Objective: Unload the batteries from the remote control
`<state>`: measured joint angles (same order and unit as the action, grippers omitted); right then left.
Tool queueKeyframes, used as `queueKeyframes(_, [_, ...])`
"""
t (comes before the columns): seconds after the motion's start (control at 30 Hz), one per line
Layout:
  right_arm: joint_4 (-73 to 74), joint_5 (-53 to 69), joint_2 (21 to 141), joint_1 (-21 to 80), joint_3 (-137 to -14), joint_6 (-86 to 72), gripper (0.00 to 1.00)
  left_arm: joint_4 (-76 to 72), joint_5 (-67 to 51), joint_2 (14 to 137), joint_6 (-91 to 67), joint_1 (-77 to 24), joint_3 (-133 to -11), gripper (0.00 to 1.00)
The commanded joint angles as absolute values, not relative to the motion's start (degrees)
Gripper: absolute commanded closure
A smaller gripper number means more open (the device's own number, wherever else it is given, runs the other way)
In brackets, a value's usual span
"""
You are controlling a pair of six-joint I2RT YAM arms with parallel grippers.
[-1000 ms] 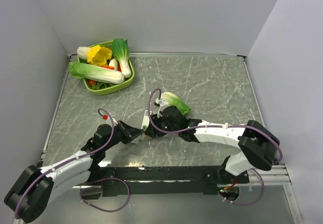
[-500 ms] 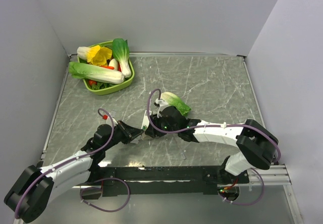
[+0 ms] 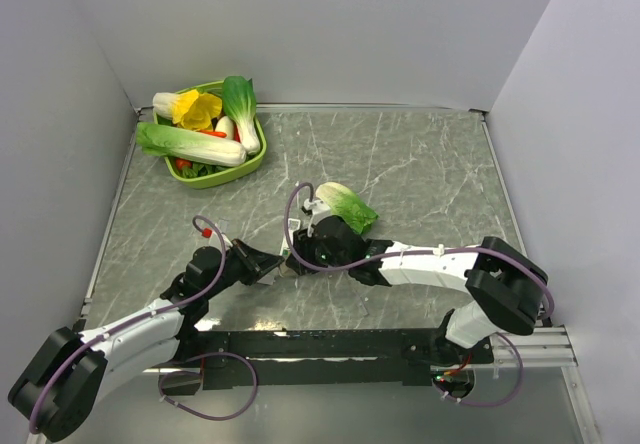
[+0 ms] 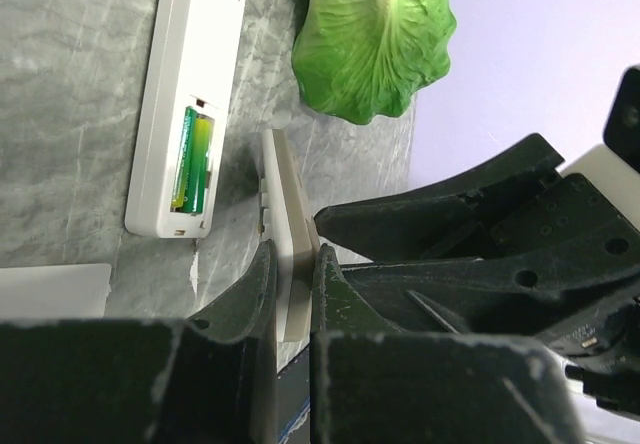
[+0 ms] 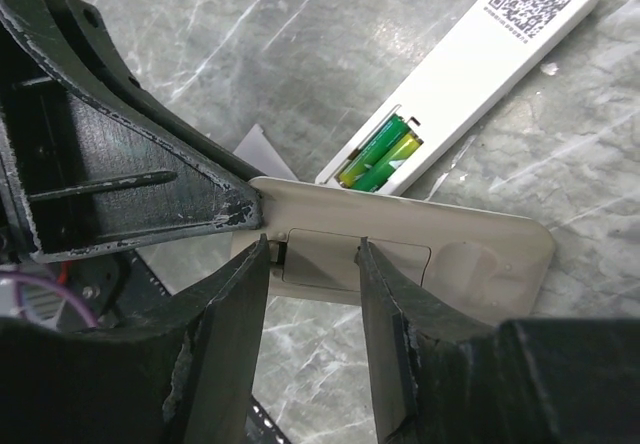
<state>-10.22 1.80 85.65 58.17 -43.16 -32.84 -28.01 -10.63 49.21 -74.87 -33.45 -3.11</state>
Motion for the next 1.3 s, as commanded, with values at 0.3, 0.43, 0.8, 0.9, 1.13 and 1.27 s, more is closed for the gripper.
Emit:
queueKeyframes(0.3, [-4.2,-6.4,89.1,62.2,-47.0,-30.9,0.5,-28.7,-11.1,49.0,-75.4,-34.2,-2.3,0.99])
queueKeyframes(0.43, [-0.5,-11.7,89.6,64.4,-48.8,-29.4,0.52,-26.9,-10.7,48.1,-75.0,-34.2,-2.9,0.99])
queueKeyframes(0.8, [8.6,-22.1,92.1,67.1,-52.4,-28.4,0.53,-25.9,-10.9,48.2,-74.9,-34.3,-3.6,0.99])
queueKeyframes(0.9, [9.3,-23.7,91.7,67.2,-52.3,-28.0,0.54,-25.3,-10.7,47.8,-74.8,-34.3,-3.8,0.99])
queueKeyframes(1.13, [10.5,-27.2,90.8,68.4,-53.1,-27.1,0.55,-25.6,-10.5,48.4,-74.9,-34.3,-3.9,0.99])
queueKeyframes(1.27, [11.4,-28.8,91.1,69.3,-54.8,-25.9,0.55,-25.9,-10.7,49.0,-75.1,-34.3,-3.9,0.99])
